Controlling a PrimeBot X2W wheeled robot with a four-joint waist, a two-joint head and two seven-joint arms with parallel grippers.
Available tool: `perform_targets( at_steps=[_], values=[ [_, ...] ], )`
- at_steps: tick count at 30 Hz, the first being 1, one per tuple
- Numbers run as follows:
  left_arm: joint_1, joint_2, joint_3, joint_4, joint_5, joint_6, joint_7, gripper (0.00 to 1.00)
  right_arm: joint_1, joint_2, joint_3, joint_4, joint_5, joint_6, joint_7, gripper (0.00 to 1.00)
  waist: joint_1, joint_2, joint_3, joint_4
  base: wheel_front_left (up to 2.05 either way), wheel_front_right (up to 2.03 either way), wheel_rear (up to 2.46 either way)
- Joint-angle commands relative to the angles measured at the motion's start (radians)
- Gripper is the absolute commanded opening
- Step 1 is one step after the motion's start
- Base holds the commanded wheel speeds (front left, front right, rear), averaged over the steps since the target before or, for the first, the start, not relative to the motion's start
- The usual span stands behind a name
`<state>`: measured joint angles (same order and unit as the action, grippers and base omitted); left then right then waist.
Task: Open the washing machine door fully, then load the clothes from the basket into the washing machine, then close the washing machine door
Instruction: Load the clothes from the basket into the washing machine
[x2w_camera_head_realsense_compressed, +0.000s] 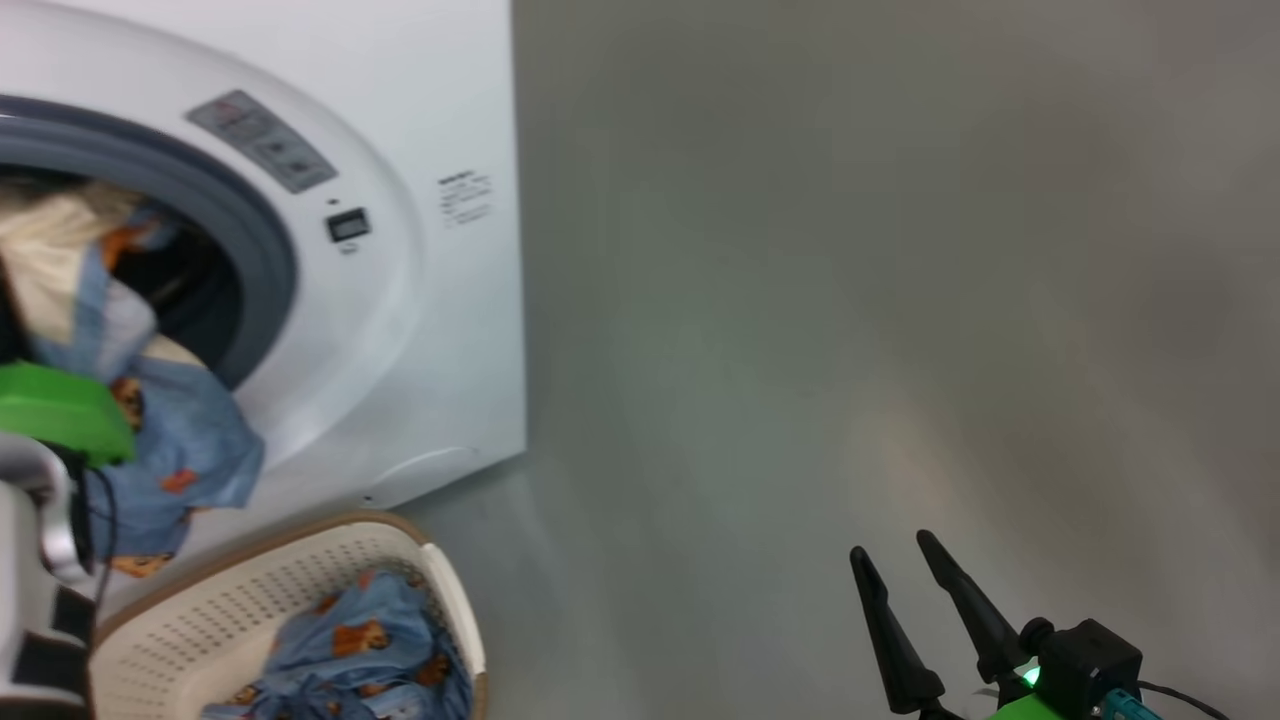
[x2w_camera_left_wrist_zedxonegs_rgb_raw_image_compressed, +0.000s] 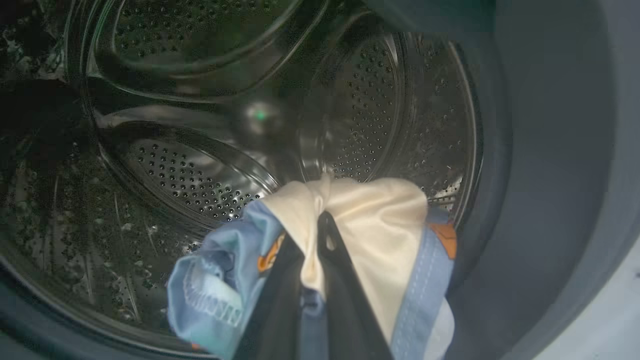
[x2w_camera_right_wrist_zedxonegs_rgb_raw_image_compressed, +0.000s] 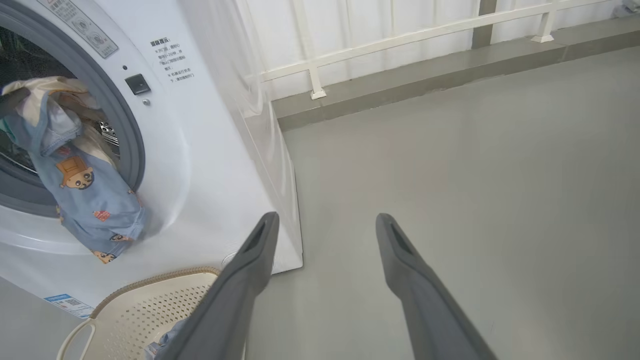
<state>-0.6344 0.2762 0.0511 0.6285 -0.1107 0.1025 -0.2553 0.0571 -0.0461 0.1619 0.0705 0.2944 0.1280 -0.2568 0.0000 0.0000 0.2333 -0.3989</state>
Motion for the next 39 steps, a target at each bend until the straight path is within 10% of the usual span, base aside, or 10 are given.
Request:
perform_targets(
  at_steps=[1,20,39],
  values=[
    [-0.043,0.051,0.032,-0.014,0.011,0.007,-0.006,0.0,-0.027,-0.004,0.029,-0.023,0.003,0.003,-0.005,1.0,0.0,0.0,0.064,-0.065,0.0,0.0,0.0],
    [-0.438,0.219,0.086,0.109,0.037,0.007,-0.006,0.0,-0.062,-0.004,0.14,-0.036,0.021,0.003,-0.005,1.0,0.0,0.0,0.293,-0.105,0.0,0.0,0.0],
    [-0.564,0.232,0.003,0.206,0.119,0.037,-0.006,0.0,-0.098,-0.004,0.177,-0.041,0.055,0.003,-0.005,1.0,0.0,0.0,0.352,-0.098,0.0,0.0,0.0]
  ],
)
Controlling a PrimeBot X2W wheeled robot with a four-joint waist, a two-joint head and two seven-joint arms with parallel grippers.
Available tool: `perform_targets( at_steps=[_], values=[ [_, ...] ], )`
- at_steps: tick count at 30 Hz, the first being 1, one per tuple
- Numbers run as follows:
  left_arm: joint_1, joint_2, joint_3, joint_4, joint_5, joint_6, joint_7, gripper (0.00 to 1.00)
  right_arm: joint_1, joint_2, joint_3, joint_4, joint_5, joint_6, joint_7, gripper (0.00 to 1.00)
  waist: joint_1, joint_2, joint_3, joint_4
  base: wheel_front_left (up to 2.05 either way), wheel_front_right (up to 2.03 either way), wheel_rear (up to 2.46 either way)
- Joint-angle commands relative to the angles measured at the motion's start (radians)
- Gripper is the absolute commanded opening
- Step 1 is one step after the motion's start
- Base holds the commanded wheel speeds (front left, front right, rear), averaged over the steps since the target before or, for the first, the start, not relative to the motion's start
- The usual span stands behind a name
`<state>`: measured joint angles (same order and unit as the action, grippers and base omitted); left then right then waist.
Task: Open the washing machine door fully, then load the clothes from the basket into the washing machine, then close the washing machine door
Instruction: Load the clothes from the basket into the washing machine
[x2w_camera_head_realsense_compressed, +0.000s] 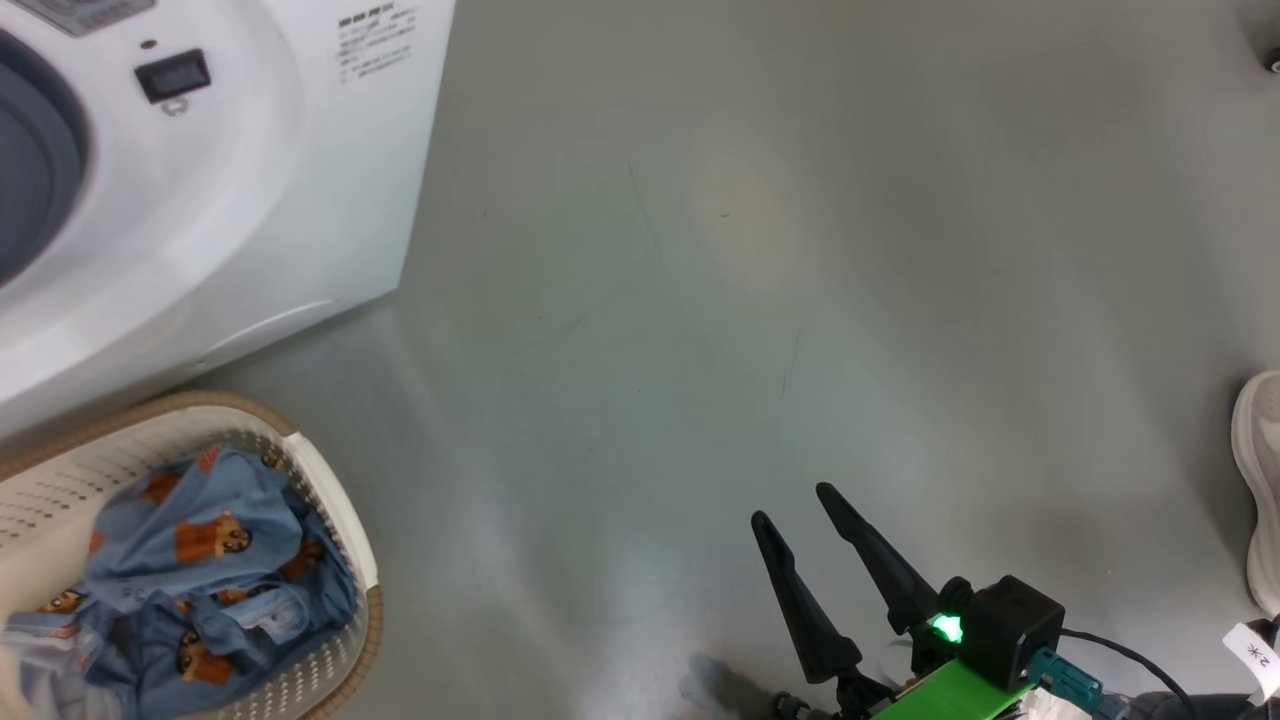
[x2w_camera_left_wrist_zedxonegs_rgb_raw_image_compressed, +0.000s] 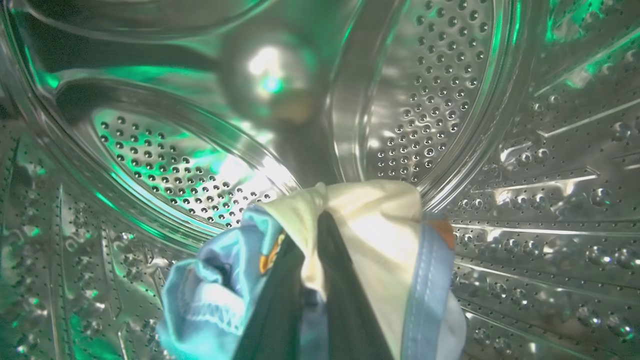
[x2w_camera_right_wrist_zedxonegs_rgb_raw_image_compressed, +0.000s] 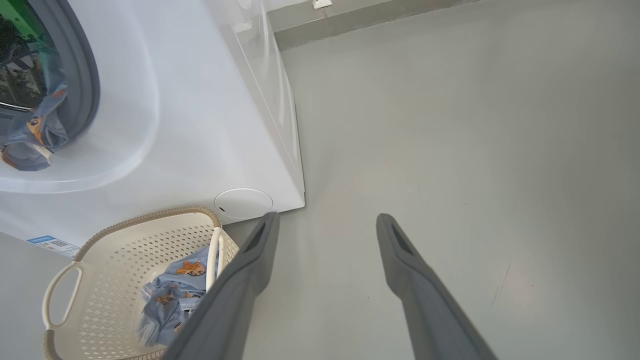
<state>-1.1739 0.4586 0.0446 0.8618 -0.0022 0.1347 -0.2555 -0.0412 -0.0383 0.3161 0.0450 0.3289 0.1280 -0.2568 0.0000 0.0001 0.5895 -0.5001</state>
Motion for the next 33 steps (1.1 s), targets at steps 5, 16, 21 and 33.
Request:
perform_targets(
  at_steps=[5,16,21,33],
  values=[
    [-0.041,0.04,-0.028,0.085,0.039,0.028,-0.006,1.0,0.0,-0.012,0.026,-0.004,0.02,0.003,-0.005,1.0,0.0,-0.0001,-0.033,0.018,0.0,0.0,0.0],
    [-0.049,-0.01,-0.053,0.223,0.025,0.052,-0.006,1.0,-0.004,-0.012,0.008,0.013,0.004,0.003,-0.005,1.0,0.0,-0.0001,-0.088,0.052,0.0,0.0,0.0],
    [-0.027,-0.046,-0.056,0.24,0.007,0.06,-0.006,1.0,-0.002,-0.012,0.004,0.018,0.001,0.003,-0.005,1.0,0.0,-0.0001,-0.116,0.077,0.0,0.0,0.0],
    [0.058,-0.116,-0.039,0.247,-0.051,0.075,-0.006,1.0,-0.002,-0.012,-0.013,0.041,-0.02,0.003,-0.005,1.0,0.0,-0.0001,-0.183,0.144,0.0,0.0,0.0]
  ],
)
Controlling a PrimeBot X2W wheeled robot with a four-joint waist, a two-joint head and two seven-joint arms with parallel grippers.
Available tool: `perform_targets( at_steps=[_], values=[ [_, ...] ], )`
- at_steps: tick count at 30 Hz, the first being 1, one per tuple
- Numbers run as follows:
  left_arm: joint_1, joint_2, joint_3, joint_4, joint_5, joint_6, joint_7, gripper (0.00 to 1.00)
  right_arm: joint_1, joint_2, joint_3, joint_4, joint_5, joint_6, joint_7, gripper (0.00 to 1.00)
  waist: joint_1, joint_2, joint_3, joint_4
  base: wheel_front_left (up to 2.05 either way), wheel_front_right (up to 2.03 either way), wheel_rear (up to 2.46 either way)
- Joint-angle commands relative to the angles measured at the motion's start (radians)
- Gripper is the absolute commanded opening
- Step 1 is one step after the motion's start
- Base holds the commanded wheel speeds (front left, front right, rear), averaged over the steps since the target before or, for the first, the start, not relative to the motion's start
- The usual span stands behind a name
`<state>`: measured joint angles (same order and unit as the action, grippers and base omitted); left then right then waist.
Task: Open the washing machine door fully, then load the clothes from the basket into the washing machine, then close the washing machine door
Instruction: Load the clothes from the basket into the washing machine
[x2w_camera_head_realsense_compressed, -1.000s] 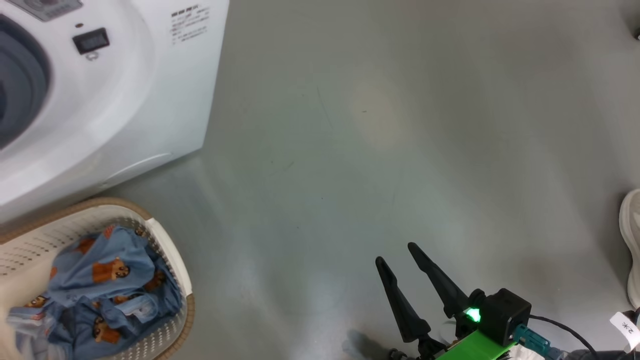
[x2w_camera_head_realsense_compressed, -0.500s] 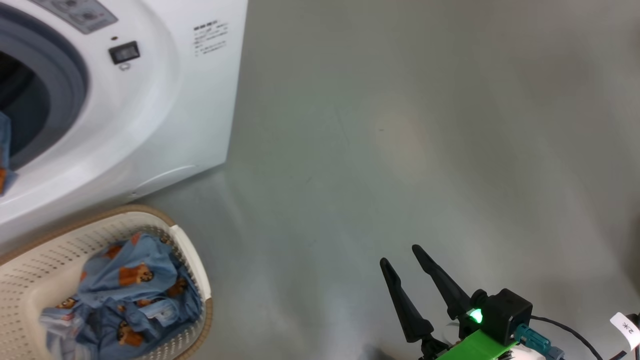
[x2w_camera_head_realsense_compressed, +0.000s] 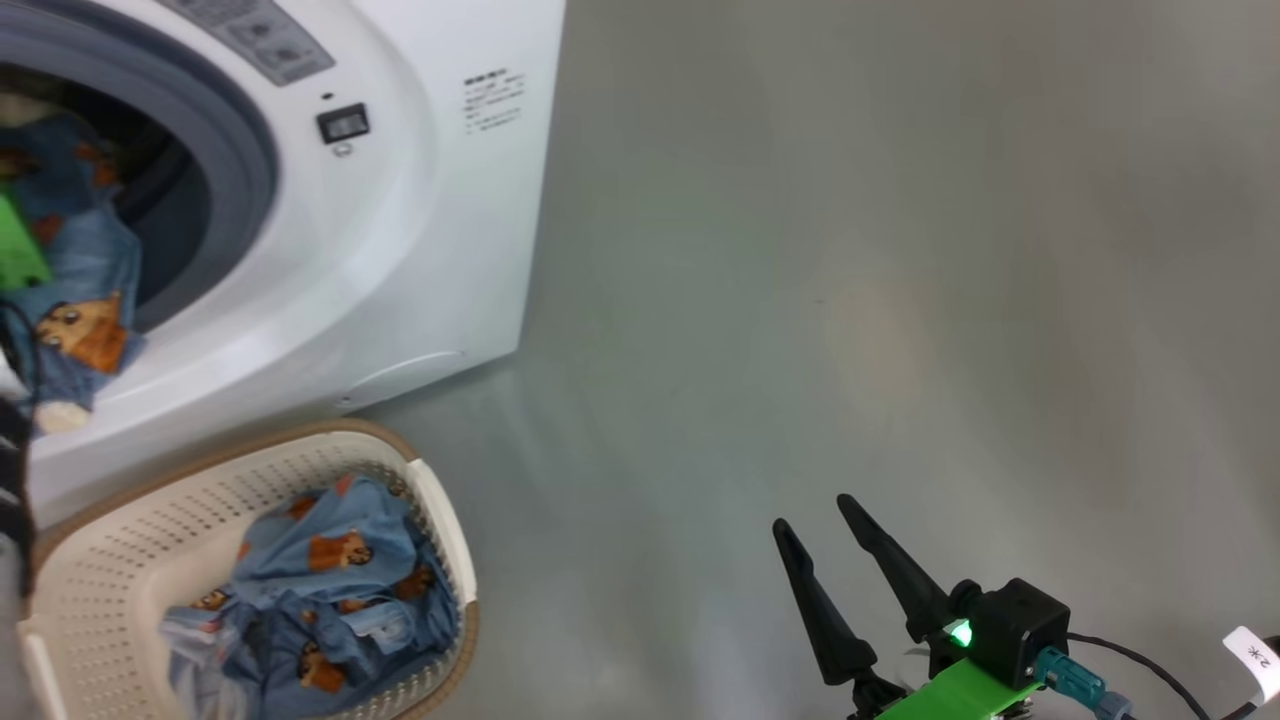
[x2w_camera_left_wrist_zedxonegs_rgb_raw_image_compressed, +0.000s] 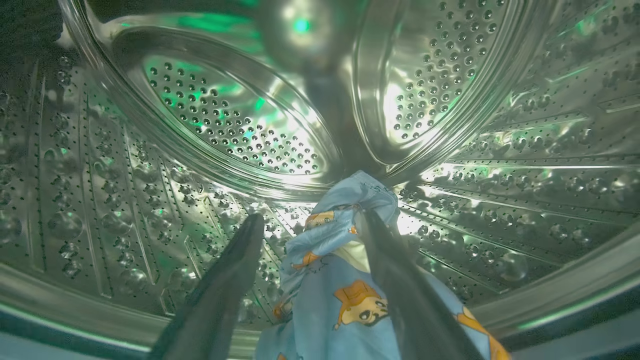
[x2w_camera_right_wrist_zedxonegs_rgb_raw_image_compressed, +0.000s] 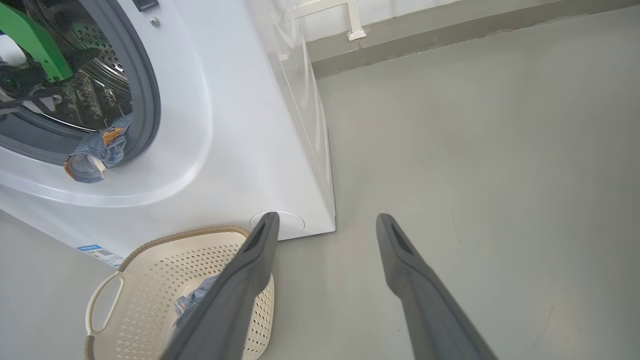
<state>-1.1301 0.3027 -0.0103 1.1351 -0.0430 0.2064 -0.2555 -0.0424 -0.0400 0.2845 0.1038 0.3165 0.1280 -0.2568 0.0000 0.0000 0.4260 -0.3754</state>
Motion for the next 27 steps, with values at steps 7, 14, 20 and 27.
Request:
perform_targets(
  at_steps=[7,14,20,27],
  values=[
    [0.085,-0.005,0.018,-0.091,-0.038,-0.012,-0.006,1.0,-0.007,-0.01,0.0,-0.016,-0.02,0.003,-0.005,1.0,0.0,0.0,-0.045,0.067,0.0,0.0,0.0],
    [0.167,-0.067,0.002,-0.178,-0.054,-0.038,-0.006,1.0,-0.017,-0.01,-0.036,-0.021,-0.03,0.003,-0.005,1.0,0.0,0.0,-0.057,0.126,0.0,0.0,0.0],
    [0.271,-0.121,-0.007,-0.284,-0.073,-0.059,-0.006,1.0,-0.019,-0.01,-0.071,-0.031,-0.043,0.003,-0.005,1.0,0.0,0.0,-0.052,0.191,0.0,0.0,0.0],
    [0.426,-0.173,-0.003,-0.46,-0.108,-0.084,-0.006,1.0,-0.022,-0.01,-0.106,-0.042,-0.058,0.003,-0.005,1.0,0.0,0.0,-0.045,0.253,0.0,0.0,0.0]
  ],
)
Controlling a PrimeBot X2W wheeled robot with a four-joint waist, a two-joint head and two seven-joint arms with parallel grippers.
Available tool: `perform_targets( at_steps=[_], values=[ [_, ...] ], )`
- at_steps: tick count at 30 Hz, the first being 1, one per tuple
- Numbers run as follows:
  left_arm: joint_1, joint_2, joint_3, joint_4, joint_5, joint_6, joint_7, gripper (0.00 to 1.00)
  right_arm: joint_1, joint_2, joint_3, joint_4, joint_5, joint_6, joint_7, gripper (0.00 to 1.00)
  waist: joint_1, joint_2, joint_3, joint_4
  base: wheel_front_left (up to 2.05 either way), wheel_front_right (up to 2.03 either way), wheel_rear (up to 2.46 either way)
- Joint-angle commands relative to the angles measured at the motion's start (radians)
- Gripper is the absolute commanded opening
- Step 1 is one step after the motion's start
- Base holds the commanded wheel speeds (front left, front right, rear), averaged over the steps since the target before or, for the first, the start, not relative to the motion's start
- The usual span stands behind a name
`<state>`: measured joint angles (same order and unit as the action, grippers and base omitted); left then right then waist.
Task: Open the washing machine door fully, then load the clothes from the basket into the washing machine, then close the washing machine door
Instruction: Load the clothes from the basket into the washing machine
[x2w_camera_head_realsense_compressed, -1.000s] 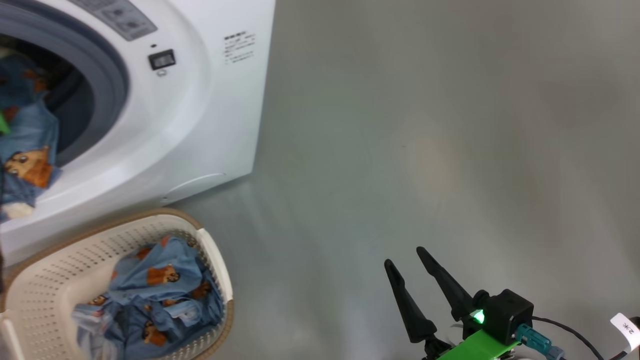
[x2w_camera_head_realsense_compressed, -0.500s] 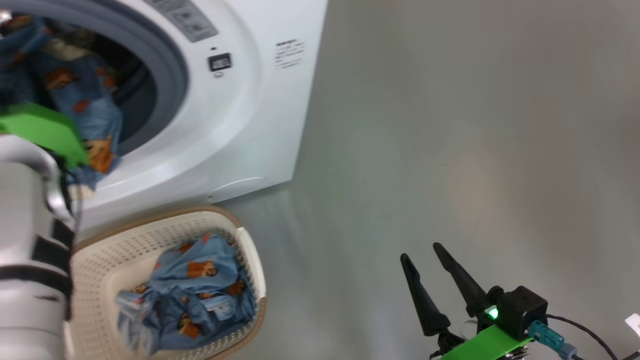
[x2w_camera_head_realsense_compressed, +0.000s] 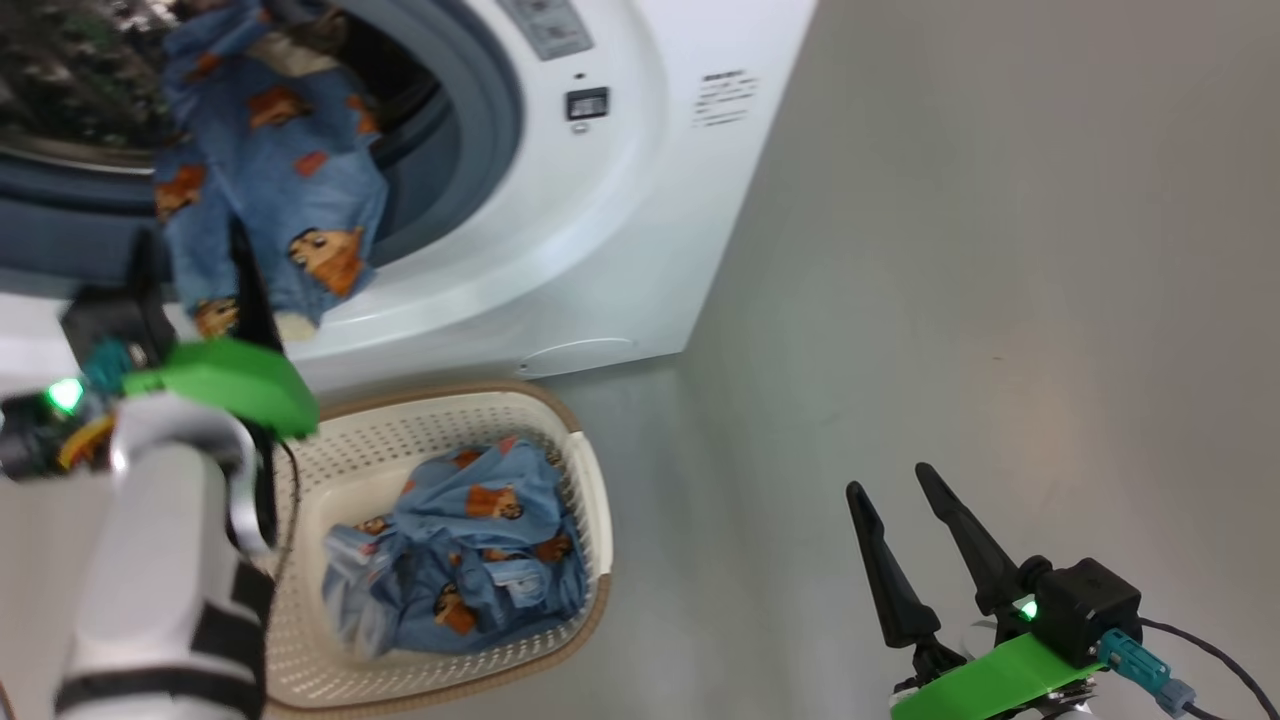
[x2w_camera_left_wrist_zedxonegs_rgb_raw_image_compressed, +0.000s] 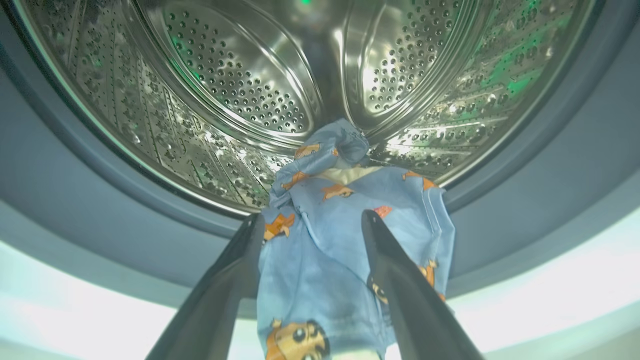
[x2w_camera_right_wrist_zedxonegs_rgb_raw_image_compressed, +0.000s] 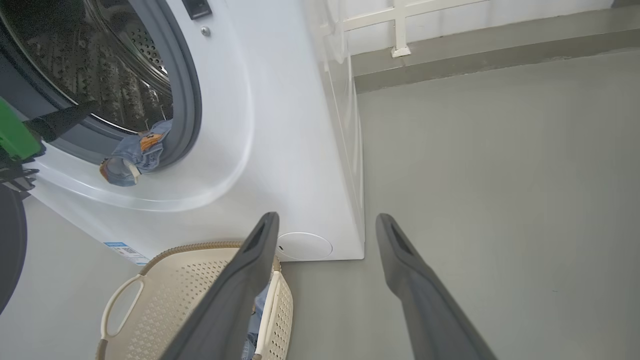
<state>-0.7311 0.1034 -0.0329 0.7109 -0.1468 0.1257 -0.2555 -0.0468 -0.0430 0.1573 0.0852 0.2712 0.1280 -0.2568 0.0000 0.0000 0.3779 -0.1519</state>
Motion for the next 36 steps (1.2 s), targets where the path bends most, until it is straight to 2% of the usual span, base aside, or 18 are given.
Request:
perform_targets(
  at_steps=[1,8,20,25,36],
  values=[
    [0.051,0.02,0.019,-0.062,-0.009,-0.009,-0.006,1.0,-0.019,-0.007,0.02,-0.024,-0.016,0.003,-0.005,1.0,0.0,0.0,0.003,0.035,0.0,0.0,0.0],
    [0.259,0.008,0.015,-0.278,-0.02,-0.025,-0.006,1.0,-0.016,-0.007,0.011,-0.025,-0.033,0.003,-0.005,1.0,0.0,0.0,-0.009,0.06,0.0,0.0,0.0],
    [0.548,-0.01,-0.003,-0.543,-0.028,0.008,0.017,1.0,0.004,-0.007,-0.007,-0.028,-0.044,0.003,-0.005,1.0,0.0,0.0,-0.03,0.078,0.0,0.0,0.0],
    [0.651,-0.003,-0.01,-0.629,-0.026,0.019,0.054,1.0,0.016,-0.007,-0.015,-0.029,-0.047,0.003,-0.005,1.0,0.0,0.0,-0.048,0.082,0.0,0.0,0.0],
    [0.737,0.007,-0.005,-0.727,-0.037,0.037,0.104,1.0,0.021,-0.007,-0.016,-0.035,-0.045,0.003,-0.005,1.0,0.0,0.0,-0.053,0.079,0.0,0.0,0.0]
  ],
)
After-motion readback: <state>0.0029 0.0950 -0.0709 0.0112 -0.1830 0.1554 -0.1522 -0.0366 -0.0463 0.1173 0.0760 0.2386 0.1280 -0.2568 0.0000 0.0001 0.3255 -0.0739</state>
